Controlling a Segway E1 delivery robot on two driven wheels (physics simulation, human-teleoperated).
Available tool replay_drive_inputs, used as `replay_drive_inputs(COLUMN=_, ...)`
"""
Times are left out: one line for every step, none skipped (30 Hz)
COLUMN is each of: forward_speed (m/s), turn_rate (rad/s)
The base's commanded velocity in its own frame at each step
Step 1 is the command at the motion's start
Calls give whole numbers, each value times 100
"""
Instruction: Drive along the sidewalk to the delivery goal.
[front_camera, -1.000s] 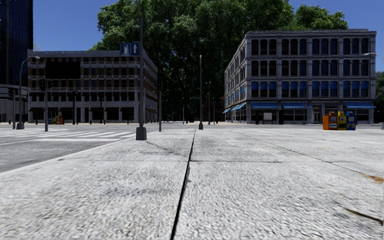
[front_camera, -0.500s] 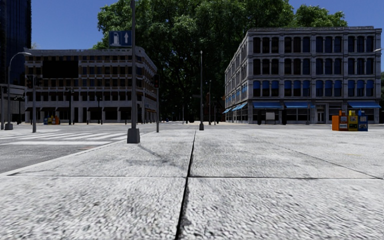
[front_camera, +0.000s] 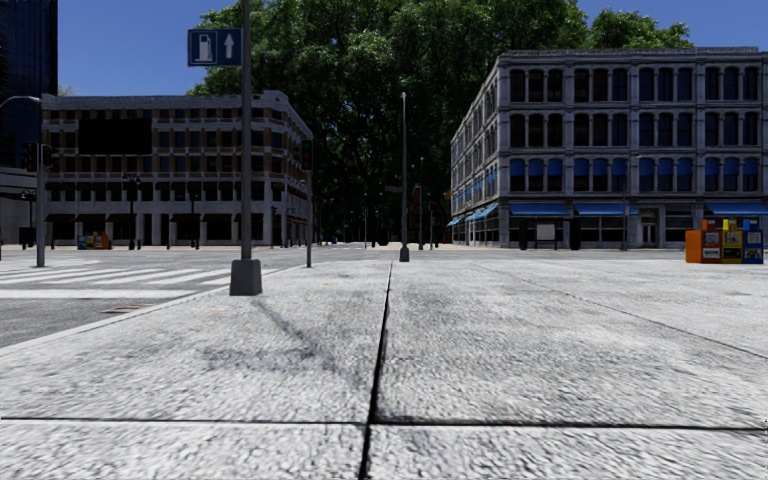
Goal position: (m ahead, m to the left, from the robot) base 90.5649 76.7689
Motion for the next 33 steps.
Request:
replay_drive_inputs(forward_speed=200, turn_rate=0)
replay_drive_inputs(forward_speed=200, turn_rate=0)
replay_drive_inputs(forward_speed=200, turn_rate=0)
replay_drive_inputs(forward_speed=200, turn_rate=0)
replay_drive_inputs(forward_speed=200, turn_rate=0)
replay_drive_inputs(forward_speed=200, turn_rate=0)
replay_drive_inputs(forward_speed=200, turn_rate=0)
replay_drive_inputs(forward_speed=200, turn_rate=0)
replay_drive_inputs(forward_speed=200, turn_rate=0)
replay_drive_inputs(forward_speed=200, turn_rate=0)
replay_drive_inputs(forward_speed=200, turn_rate=0)
replay_drive_inputs(forward_speed=200, turn_rate=0)
replay_drive_inputs(forward_speed=200, turn_rate=0)
replay_drive_inputs(forward_speed=200, turn_rate=0)
replay_drive_inputs(forward_speed=200, turn_rate=0)
replay_drive_inputs(forward_speed=200, turn_rate=0)
replay_drive_inputs(forward_speed=200, turn_rate=0)
replay_drive_inputs(forward_speed=200, turn_rate=0)
replay_drive_inputs(forward_speed=200, turn_rate=0)
replay_drive_inputs(forward_speed=200, turn_rate=0)
replay_drive_inputs(forward_speed=200, turn_rate=0)
replay_drive_inputs(forward_speed=200, turn_rate=0)
replay_drive_inputs(forward_speed=200, turn_rate=0)
replay_drive_inputs(forward_speed=200, turn_rate=0)
replay_drive_inputs(forward_speed=200, turn_rate=0)
replay_drive_inputs(forward_speed=200, turn_rate=0)
replay_drive_inputs(forward_speed=200, turn_rate=0)
replay_drive_inputs(forward_speed=200, turn_rate=0)
replay_drive_inputs(forward_speed=200, turn_rate=0)
replay_drive_inputs(forward_speed=200, turn_rate=0)
replay_drive_inputs(forward_speed=200, turn_rate=0)
replay_drive_inputs(forward_speed=200, turn_rate=0)
replay_drive_inputs(forward_speed=200, turn_rate=0)
